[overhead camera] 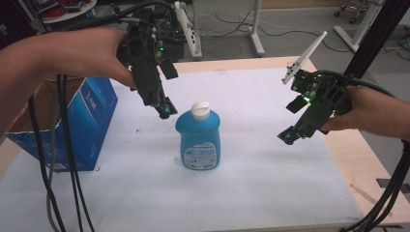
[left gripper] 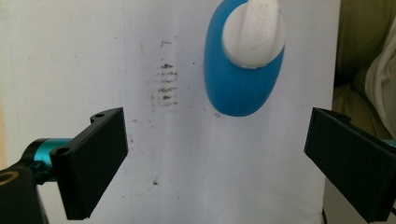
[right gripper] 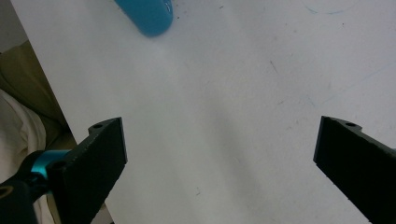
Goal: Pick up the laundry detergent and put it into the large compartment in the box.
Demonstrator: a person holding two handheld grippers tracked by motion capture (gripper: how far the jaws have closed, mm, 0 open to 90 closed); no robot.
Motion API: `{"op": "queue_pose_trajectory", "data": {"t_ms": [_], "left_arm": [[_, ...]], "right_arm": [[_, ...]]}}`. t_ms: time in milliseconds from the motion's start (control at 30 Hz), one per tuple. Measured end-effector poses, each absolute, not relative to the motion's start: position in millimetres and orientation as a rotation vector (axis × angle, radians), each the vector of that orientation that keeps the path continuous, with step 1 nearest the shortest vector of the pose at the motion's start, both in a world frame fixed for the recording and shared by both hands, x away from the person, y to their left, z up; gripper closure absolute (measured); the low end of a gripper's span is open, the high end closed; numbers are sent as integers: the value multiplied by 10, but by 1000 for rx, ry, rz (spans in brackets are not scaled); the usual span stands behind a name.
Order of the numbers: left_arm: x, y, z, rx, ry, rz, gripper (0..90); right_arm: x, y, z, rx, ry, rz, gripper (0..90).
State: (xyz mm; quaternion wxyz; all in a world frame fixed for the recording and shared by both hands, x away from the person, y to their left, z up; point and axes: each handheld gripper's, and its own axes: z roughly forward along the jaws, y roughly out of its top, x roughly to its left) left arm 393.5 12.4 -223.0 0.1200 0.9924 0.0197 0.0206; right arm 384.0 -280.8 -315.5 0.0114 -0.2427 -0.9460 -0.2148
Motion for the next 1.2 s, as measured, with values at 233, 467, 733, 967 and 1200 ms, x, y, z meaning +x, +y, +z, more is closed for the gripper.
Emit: {"op": "queue_pose_trajectory", "data": {"t_ms": [233, 467, 733, 967, 1200], "left_arm": [[3892, 7, -2267, 2892, 30, 29, 62], [3888, -134, -2387, 2898, 14, -7, 62], [3887, -233, -2493, 2901, 6, -17, 62], [3908, -313, -2617, 2924, 1, -29, 62], [3911, -370, -2721, 2937, -8, -28, 62]], "right_arm": [[3847, -2810, -3154, -747, -2952, -678, 17], [3839, -2794, -3155, -748, -2954, -673, 17], [3838, -2799, -3155, -753, -2951, -672, 17], [3851, -2801, -3159, -746, -2952, -673, 17], [3859, -2799, -3168, -749, -2950, -674, 17]]}}
